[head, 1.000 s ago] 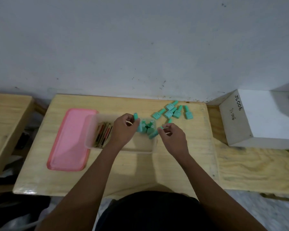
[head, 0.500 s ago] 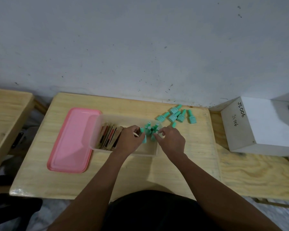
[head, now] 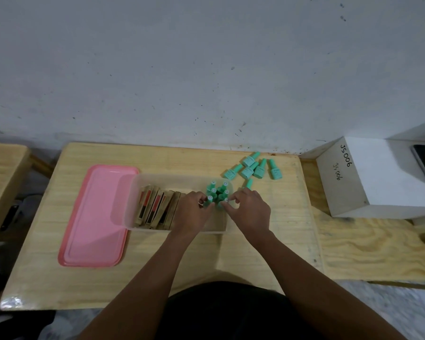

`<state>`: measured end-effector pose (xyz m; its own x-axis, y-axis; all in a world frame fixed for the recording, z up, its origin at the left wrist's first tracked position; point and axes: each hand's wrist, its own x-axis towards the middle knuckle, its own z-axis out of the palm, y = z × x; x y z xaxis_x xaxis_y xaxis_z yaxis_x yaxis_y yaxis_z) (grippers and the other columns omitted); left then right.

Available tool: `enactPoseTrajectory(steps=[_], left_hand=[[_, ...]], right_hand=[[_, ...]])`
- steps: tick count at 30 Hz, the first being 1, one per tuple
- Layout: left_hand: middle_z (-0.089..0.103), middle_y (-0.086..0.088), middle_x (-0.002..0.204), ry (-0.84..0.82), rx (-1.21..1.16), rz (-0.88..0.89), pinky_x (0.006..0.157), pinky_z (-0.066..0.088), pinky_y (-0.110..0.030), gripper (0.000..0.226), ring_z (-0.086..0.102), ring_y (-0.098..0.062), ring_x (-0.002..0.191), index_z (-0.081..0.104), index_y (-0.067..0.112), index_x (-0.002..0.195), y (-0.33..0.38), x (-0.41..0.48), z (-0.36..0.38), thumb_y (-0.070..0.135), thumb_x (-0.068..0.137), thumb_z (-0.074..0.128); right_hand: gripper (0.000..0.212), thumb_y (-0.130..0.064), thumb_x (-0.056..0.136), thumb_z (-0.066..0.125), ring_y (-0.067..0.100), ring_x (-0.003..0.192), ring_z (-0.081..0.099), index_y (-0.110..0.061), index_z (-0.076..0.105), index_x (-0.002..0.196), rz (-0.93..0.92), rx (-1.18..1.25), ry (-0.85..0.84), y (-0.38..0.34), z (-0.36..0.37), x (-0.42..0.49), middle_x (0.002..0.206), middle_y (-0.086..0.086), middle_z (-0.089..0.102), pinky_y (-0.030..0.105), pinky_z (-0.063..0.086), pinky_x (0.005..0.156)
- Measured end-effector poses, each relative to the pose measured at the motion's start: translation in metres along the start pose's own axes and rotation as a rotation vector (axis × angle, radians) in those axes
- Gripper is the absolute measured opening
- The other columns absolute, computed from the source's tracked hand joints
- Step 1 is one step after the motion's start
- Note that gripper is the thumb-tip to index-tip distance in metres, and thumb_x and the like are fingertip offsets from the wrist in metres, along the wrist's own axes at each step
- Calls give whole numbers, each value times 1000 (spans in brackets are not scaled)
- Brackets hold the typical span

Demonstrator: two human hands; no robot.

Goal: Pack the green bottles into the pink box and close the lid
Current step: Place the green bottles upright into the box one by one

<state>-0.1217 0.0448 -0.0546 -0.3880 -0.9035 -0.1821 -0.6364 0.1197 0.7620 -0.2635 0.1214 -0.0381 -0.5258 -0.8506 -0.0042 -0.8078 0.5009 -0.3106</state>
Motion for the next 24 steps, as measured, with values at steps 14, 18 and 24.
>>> enactPoseTrajectory(steps=[14,18,24], left_hand=[[60,-2,88,-2,37,38,70,51,-30,20,59,-16,80,68,11,94,0,7,16,26,81,72],[59,-2,91,17,57,47,71,46,-26,22,56,-14,81,68,10,98,1,8,18,25,82,71],[60,-5,92,19,69,50,70,43,-23,20,58,-16,81,68,9,96,1,9,19,23,82,71]], right_hand=[[29,-46,88,64,1,68,57,-38,65,116,63,308,-145,23,-9,-10,92,-18,56,23,49,62],[35,-46,89,64,3,74,60,-36,61,122,101,391,-189,28,-9,-13,96,-16,59,30,54,67],[36,-49,88,63,1,76,60,-38,60,123,113,438,-216,32,-8,-12,96,-17,60,29,54,69]])
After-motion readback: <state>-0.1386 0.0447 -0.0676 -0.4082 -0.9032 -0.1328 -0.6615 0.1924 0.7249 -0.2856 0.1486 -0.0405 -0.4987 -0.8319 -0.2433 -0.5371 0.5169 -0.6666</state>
